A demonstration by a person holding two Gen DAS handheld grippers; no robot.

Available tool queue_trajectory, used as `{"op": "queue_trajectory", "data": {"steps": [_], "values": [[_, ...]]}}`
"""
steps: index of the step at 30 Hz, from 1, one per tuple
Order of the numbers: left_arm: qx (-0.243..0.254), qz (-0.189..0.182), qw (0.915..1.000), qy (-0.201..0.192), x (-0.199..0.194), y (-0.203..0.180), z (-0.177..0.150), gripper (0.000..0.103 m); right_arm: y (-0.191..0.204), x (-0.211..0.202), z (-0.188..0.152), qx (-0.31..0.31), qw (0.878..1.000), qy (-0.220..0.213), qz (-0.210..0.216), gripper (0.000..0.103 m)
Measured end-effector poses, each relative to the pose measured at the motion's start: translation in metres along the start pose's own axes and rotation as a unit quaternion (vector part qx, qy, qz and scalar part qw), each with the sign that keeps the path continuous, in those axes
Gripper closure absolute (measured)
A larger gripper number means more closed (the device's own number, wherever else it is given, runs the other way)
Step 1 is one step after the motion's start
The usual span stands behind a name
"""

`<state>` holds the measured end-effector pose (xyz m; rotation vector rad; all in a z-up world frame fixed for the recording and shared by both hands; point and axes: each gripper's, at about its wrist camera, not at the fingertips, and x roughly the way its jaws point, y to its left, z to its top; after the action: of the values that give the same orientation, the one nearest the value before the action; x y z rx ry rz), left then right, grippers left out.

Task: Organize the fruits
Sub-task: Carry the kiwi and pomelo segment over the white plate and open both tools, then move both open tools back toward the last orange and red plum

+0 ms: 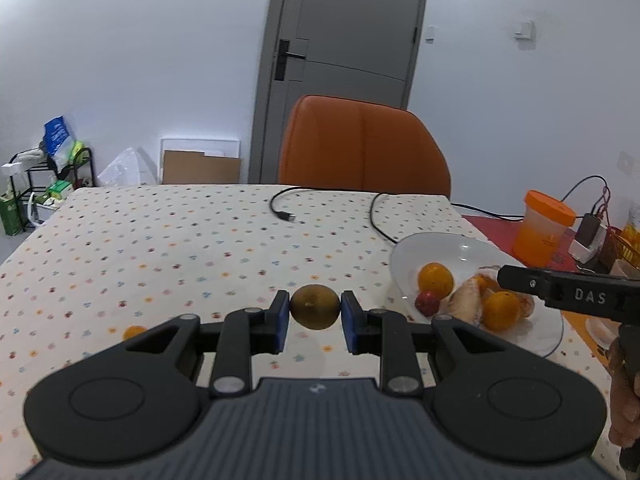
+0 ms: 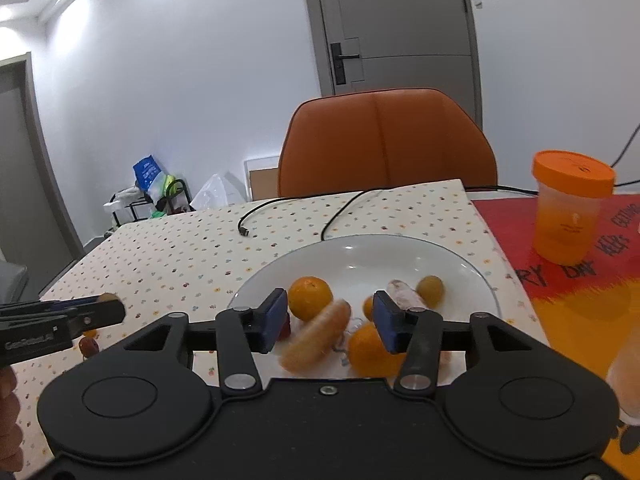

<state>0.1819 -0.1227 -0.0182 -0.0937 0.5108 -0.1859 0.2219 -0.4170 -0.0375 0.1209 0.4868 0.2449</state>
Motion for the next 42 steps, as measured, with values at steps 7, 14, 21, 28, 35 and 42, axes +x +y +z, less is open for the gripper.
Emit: {"op": "queue_trajectory", "data": {"steps": [7,14,21,28,35,42], "values": [[0.020,-0.022,0.9995,0.003,0.007,-0.026,0.003,0.077,-0.014,-0.021,-0.008,0.013,1.000,-0.006,-0.002,0.052],[0.043,-0.040,0.9983,0.000,0.011,-0.053,0.006,0.077,-0.025,-0.035,-0.014,0.028,1.000,-0.013,-0.004,0.050],[0.057,-0.048,0.9972,-0.002,0.013,-0.073,0.010,0.077,-0.032,-0.042,-0.021,0.035,0.999,-0.018,0.001,0.048],[0.066,-0.050,0.9966,0.006,0.018,-0.088,0.008,0.075,-0.042,-0.046,-0.024,0.051,0.998,-0.022,0.005,0.047],[0.051,-0.035,0.9980,0.016,0.015,-0.081,0.005,0.065,-0.045,-0.045,-0.029,0.062,0.998,-0.011,0.003,0.044],[0.029,-0.011,0.9995,0.013,0.000,-0.053,0.002,0.044,-0.033,-0.046,-0.028,0.058,0.998,-0.006,0.007,0.039]]}}
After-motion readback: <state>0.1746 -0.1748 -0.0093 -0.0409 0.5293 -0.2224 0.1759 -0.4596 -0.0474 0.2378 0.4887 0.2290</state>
